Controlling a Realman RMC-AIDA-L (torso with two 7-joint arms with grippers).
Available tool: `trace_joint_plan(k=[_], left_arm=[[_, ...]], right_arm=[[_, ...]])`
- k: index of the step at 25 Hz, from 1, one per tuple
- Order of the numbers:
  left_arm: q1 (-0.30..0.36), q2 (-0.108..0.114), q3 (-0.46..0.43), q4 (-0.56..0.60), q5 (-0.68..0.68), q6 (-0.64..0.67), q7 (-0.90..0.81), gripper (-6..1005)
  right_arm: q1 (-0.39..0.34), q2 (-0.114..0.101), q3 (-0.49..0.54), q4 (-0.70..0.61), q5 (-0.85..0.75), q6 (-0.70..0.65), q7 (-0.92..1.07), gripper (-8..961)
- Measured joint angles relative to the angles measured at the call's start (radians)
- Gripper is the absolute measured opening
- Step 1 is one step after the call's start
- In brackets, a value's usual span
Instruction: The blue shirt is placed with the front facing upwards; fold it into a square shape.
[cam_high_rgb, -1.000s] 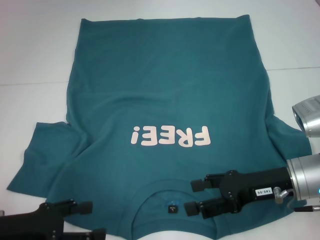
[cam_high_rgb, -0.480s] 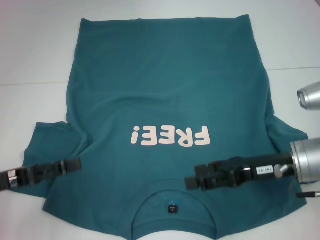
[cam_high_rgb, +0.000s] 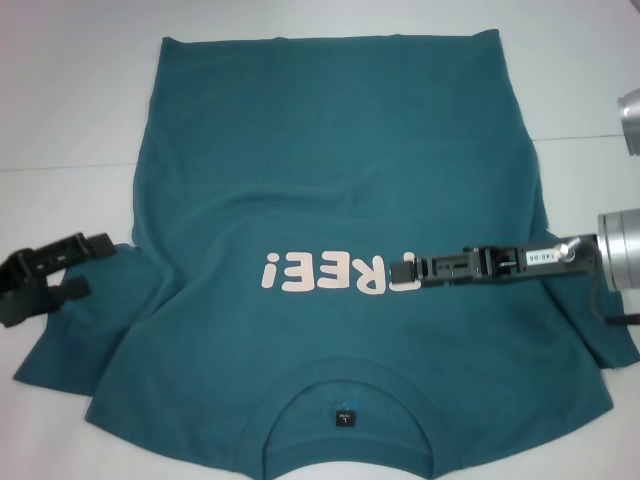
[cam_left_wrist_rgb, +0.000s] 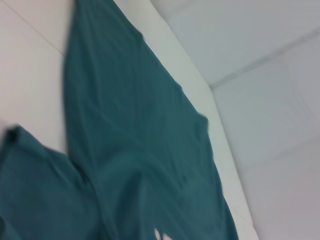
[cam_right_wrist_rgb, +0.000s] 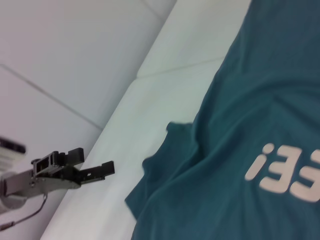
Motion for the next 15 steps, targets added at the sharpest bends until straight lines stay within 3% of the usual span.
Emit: trace_joint_plan(k=[4,15], left_arm=[[-0.001,0.003,-0.003,-0.010,-0.008,-0.090,-0.046,948],[-0.009,0.011,0.006,-0.089,-0.004,-0.325,-0.074,948]], right_arm=[[0.012,-0.014,0.001,0.000,0.007,0.030,0.041,941],[0.031,-0.017,0.001,-0.002,0.007,0.057,0.061,940]])
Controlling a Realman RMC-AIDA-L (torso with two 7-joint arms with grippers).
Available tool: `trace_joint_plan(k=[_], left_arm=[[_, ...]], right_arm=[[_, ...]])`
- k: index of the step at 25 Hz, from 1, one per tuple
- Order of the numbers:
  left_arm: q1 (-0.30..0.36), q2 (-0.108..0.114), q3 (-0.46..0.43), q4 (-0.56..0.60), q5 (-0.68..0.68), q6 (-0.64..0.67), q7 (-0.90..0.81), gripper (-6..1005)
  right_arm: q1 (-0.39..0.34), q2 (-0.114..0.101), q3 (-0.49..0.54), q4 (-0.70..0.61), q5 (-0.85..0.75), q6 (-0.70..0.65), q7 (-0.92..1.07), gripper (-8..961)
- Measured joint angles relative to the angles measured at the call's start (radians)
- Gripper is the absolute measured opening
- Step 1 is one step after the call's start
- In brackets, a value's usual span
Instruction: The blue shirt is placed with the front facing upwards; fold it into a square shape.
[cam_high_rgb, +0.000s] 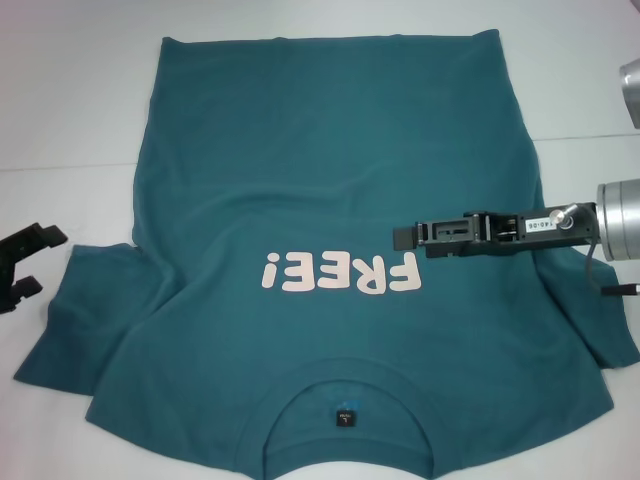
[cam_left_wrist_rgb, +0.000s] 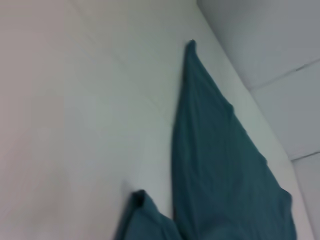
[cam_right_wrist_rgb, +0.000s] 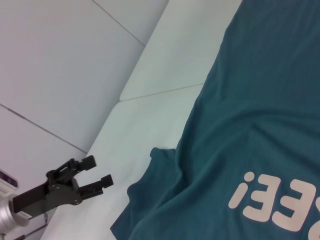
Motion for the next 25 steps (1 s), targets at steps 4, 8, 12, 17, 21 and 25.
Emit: trace_joint_plan(k=[4,8,12,17,21,25], left_arm=[[-0.005,0.000,0.020,-0.023,0.003,-0.051,0.029,949],[-0.006,0.000,0.028,-0.029,0.004,-0.078,0.052,947],[-0.006,-0.001,0.034,-0.040,0.005,-0.098,0.090,946],[-0.009,-0.001,0.034,-0.050,0.005,-0.108,0.170,944],[-0.009,0.000,0.035,-0.057,0.012,-0.126,0.182,942],[-0.011,0.000,0.035,-0.072,0.032,-0.140,0.175,941]], right_arm=[[0.003,0.000,0.000,0.000,0.000,0.001,0.001,940],[0.003,0.000,0.000,0.000,0.000,0.001,0.002,940],[0.002,0.000,0.000,0.000,0.000,0.001,0.002,940],[-0.001,0.000,0.000,0.001,0.000,0.001,0.002,940],[-0.005,0.000,0.000,0.001,0.000,0.001,0.003,940],[-0.006,0.000,0.000,0.001,0.000,0.001,0.003,940]])
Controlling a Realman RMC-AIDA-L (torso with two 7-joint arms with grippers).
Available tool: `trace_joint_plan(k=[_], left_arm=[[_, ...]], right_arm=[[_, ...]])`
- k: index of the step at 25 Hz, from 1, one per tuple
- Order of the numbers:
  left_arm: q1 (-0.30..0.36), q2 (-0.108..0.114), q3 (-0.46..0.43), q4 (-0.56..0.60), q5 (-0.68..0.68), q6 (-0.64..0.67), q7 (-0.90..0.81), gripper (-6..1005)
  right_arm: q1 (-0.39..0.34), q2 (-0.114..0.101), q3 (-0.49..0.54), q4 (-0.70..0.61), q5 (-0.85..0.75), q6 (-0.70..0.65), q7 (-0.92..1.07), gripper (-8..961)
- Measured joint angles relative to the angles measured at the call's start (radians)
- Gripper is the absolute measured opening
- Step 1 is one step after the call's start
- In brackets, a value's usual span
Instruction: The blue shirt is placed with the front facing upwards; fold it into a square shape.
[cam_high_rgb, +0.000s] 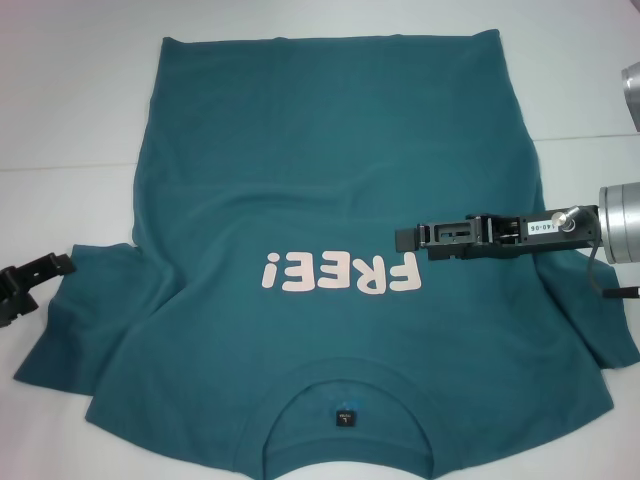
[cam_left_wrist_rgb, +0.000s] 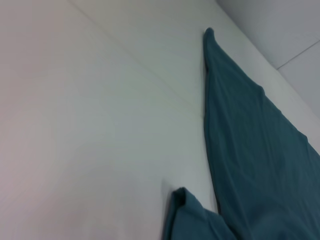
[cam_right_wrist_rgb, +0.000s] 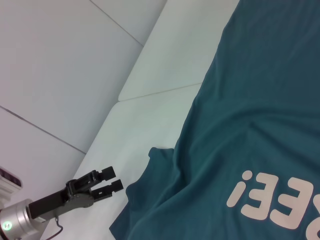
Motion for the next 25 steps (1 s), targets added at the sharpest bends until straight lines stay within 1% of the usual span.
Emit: trace_joint_plan(k=[11,18,25], left_arm=[[-0.009,0.002,0.001,-0.025,0.002,-0.008,0.000,937],[-0.020,0.003,0.035,-0.043,0.002,-0.046,0.002,934],[-0.022,0.003,0.037,-0.048,0.002,-0.053,0.000,931]], right_arm=[[-0.001,0.000,0.000,0.004,0.000,0.000,0.000,940],[-0.002,0.000,0.000,0.006,0.000,0.001,0.000,940],[-0.003,0.000,0.000,0.007,-0.001,0.002,0.000,940]])
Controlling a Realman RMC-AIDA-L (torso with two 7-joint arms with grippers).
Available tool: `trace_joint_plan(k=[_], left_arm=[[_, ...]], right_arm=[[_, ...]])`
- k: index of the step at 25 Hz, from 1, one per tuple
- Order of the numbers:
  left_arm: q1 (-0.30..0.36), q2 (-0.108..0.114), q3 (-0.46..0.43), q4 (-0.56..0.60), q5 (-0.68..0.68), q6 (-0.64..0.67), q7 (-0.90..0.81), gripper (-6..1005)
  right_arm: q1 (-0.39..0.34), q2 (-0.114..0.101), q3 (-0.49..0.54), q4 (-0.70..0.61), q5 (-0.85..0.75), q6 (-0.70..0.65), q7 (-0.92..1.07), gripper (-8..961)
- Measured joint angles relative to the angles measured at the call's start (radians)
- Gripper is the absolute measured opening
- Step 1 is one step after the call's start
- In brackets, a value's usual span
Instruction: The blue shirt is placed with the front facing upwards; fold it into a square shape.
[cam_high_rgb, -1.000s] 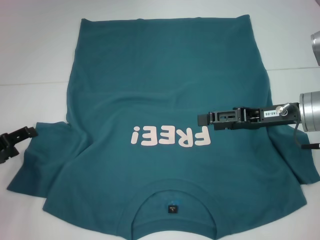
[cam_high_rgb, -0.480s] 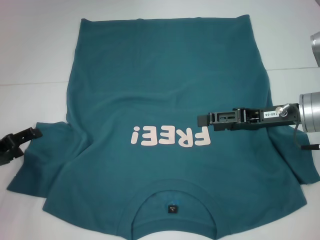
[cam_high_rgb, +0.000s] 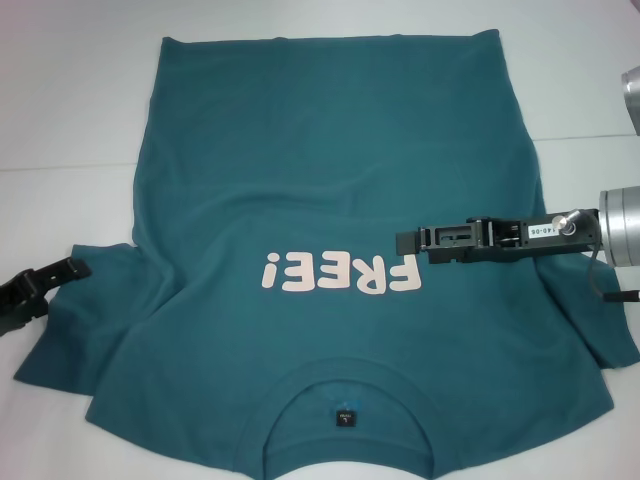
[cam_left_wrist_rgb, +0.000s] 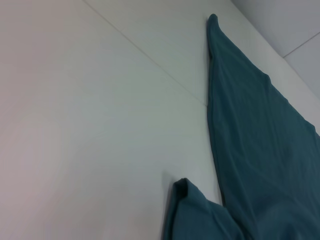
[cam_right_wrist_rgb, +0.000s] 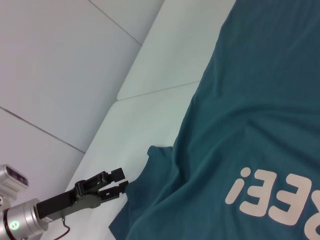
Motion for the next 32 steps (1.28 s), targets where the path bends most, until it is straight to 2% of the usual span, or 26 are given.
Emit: trace_joint_plan(k=[13,24,32], left_arm=[[-0.006,0.002,0.022,-0.019,0.000,0.012,-0.007,926],[-0.005,0.003,0.024,-0.020,0.000,0.075,-0.030,922],[-0.006,0.003,0.024,-0.014,0.000,0.057,-0.031,919]], right_arm=[[-0.010,0.000,0.000,0.000,0.000,0.000,-0.002,941],[-0.011,-0.002,0.001,-0.001,0.001,0.000,-0.002,940],[-0.011,-0.002,0.003,0.000,0.001,0.002,-0.003,939]])
